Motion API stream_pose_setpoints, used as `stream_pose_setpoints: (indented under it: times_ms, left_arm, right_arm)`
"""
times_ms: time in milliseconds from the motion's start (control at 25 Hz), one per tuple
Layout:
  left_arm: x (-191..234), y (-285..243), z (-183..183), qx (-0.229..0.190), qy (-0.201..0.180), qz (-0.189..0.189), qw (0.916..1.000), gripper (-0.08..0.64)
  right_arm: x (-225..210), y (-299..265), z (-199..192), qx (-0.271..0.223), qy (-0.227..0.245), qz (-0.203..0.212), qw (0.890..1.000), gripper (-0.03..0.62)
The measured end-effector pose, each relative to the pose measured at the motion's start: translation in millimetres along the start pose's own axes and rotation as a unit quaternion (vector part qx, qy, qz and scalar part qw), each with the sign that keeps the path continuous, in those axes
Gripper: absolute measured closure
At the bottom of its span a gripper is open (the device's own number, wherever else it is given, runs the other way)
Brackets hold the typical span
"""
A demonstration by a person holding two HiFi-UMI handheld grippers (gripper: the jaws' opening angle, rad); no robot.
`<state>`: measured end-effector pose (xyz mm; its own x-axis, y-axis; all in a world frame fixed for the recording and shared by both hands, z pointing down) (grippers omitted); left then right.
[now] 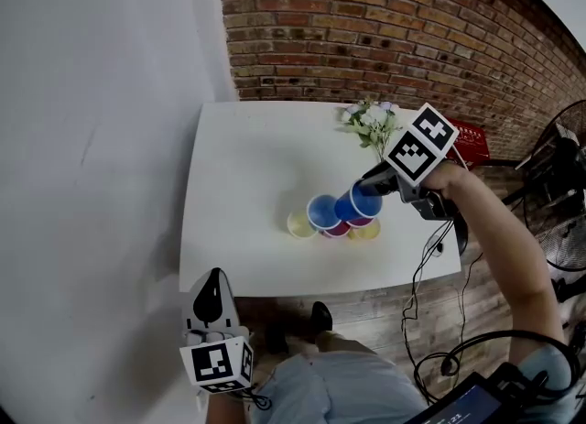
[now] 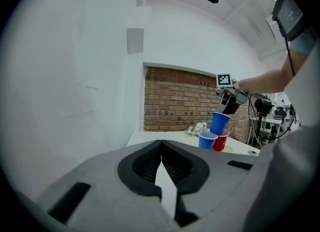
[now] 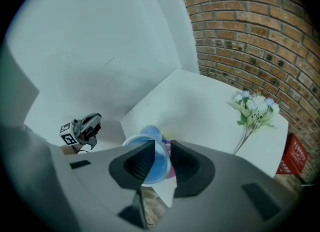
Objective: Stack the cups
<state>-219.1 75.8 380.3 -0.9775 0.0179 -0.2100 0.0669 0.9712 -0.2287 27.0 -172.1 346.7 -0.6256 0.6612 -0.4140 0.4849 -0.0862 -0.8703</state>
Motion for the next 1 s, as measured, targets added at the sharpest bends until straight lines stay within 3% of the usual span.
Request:
stream_pose_setpoints:
  times_ms: [160,280,600,1000]
  left_arm:
    - [0,-1,1,0.000,0.000,0.000,1.0000,0.551]
    - [0,-3,0,0.000,0.000,-0.001,1.0000,0.551]
    - [-1,-5,-1,-0.003,0.001,-0.003,1.0000,0.551]
    - [0,-8,-2,-0.002,0.004,-0.003,1.0000,0.551]
  right_arm:
    - [0,0,0,0.001,0.012,-0.005,1.000,0.491]
    - [0,0,0,0.004,0.025,-0.012,1.000,0.557]
    - [3,10,3,0.007,0.017,0.003,1.000,0.563]
    - [8,10,8,0.039,0.037,-0.014,0.998,0.563]
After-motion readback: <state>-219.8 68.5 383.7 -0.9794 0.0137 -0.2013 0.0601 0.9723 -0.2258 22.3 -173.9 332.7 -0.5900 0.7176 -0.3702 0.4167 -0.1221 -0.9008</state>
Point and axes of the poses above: the fingertips, and each gripper's own axes: y backward along the fingers, x to its left, z out of its top, the point moved 5 cm from there along y, backward along the fingers, and after that the axes turned 14 degrees about -y, right-handed, at the moved point
